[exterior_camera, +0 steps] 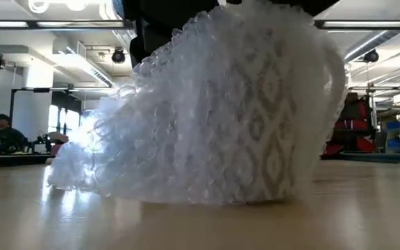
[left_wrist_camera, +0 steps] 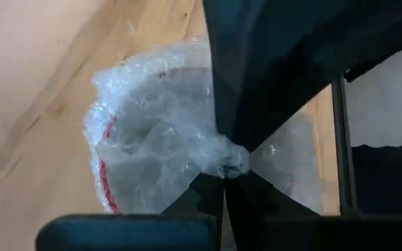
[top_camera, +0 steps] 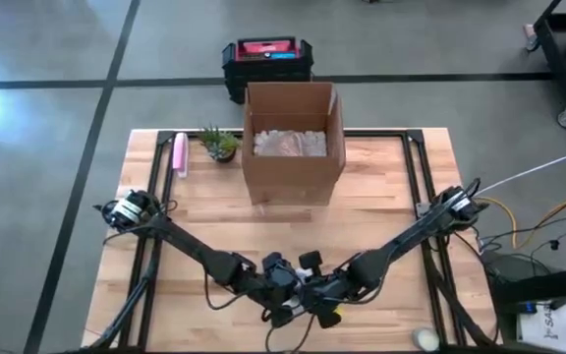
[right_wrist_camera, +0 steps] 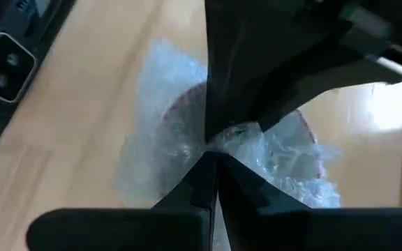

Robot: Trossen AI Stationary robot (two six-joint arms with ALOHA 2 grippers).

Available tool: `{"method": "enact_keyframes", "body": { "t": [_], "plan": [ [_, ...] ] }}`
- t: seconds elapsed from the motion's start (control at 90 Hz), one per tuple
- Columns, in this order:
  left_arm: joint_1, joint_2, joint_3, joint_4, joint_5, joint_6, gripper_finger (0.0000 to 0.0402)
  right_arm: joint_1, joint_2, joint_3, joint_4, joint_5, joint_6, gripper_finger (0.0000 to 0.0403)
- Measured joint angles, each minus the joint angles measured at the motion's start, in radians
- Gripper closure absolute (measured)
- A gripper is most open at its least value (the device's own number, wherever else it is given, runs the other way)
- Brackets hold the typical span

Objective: Wrap mug
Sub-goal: Wrap the gray mug with the bubble wrap

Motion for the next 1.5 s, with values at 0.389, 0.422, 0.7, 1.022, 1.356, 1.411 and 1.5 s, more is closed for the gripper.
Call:
{"method": "enact_keyframes", "body": {
  "t": [0.389,0.422,0.7,1.022,1.356,1.411,1.5],
  "plan": [
    [0.022,-0.043,0.021,-0.028,-0.009,0.053,0.0402,-0.007,0.03,0.007,-0.001,0.0,0.0,0.0403],
    [0.026,-0.037,0.021,-0.043,0.007,0.047,0.0402,-0.007,0.03,0.009,-0.004,0.0,0.0,0.0403],
    [0.032,0.018,0.006,-0.054,0.005,0.023,0.0402,-0.003,0.023,0.075,-0.074,-0.01,-0.019,0.0403],
    [0.032,0.017,0.006,-0.059,0.018,0.019,0.0402,-0.001,-0.083,0.153,-0.242,-0.035,0.015,0.0403],
    [0.031,0.012,0.003,-0.052,0.02,0.019,0.0402,0.006,-0.092,-0.005,-0.175,-0.004,0.081,0.0403],
    [0.031,0.012,0.002,-0.053,0.02,0.019,0.0402,0.007,-0.094,-0.007,-0.127,-0.004,0.056,0.0403],
    [0.032,0.012,0.002,-0.053,0.02,0.023,0.0402,0.007,-0.094,-0.008,-0.076,-0.007,0.028,0.0403]
  ]
}}
